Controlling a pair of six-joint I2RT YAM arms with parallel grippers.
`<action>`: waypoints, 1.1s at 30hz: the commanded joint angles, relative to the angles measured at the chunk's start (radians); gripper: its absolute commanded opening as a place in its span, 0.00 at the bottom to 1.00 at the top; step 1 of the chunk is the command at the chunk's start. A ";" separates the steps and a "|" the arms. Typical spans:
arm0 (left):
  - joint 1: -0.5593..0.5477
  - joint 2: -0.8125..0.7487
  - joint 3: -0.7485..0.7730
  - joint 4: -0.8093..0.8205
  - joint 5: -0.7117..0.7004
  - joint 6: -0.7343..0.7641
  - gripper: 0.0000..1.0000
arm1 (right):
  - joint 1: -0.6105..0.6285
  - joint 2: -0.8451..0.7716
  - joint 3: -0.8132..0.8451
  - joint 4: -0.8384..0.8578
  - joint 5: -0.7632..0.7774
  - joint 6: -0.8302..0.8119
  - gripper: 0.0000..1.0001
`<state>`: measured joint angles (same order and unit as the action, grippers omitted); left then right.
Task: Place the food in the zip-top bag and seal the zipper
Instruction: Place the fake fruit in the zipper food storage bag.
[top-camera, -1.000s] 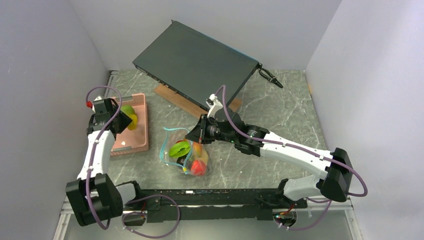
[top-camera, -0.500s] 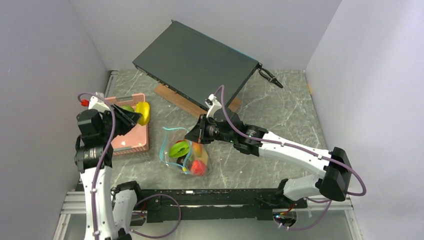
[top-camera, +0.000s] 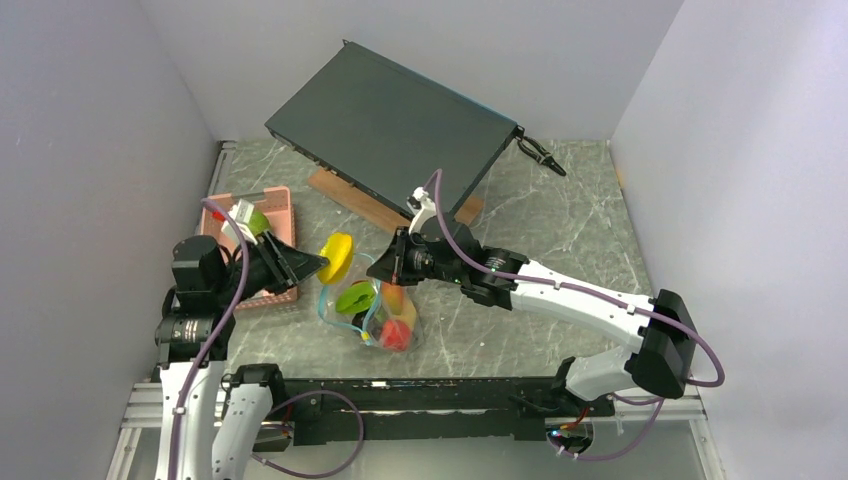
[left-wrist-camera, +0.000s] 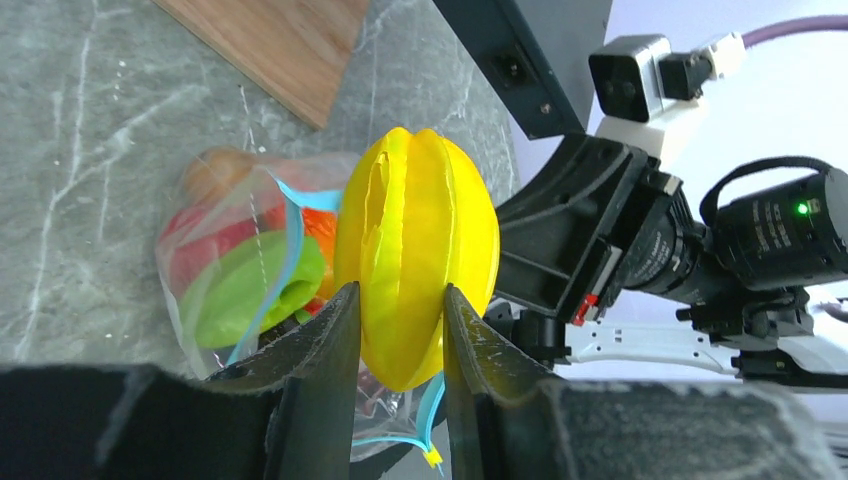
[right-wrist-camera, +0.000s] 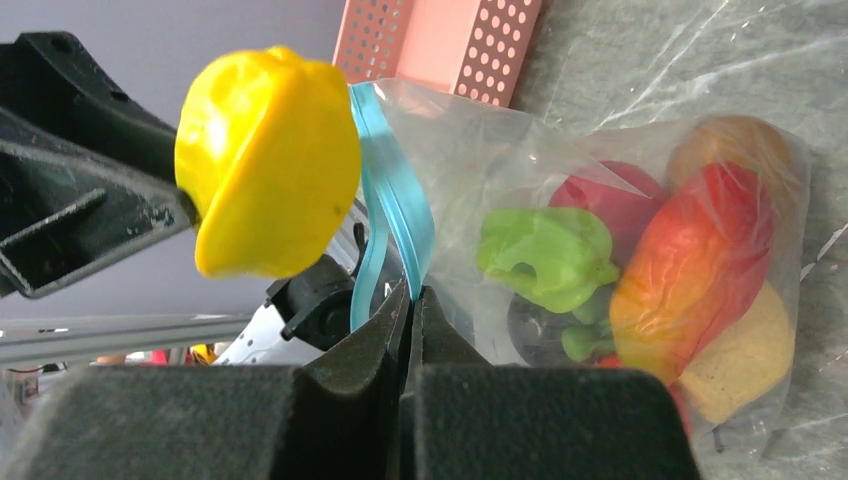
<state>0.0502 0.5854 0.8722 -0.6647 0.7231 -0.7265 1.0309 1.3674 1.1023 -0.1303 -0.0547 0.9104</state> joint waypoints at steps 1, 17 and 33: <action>-0.038 -0.026 0.009 -0.023 0.038 0.007 0.33 | 0.000 -0.019 0.038 0.049 0.048 0.010 0.00; -0.082 0.005 -0.080 -0.035 0.063 -0.001 0.45 | 0.001 -0.015 0.069 0.048 0.069 -0.005 0.00; -0.087 0.096 0.081 -0.261 -0.145 0.282 0.65 | 0.000 -0.053 0.046 -0.002 0.061 -0.060 0.00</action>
<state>-0.0345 0.7288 0.9024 -0.8577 0.7162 -0.5354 1.0309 1.3655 1.1271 -0.1444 -0.0040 0.8768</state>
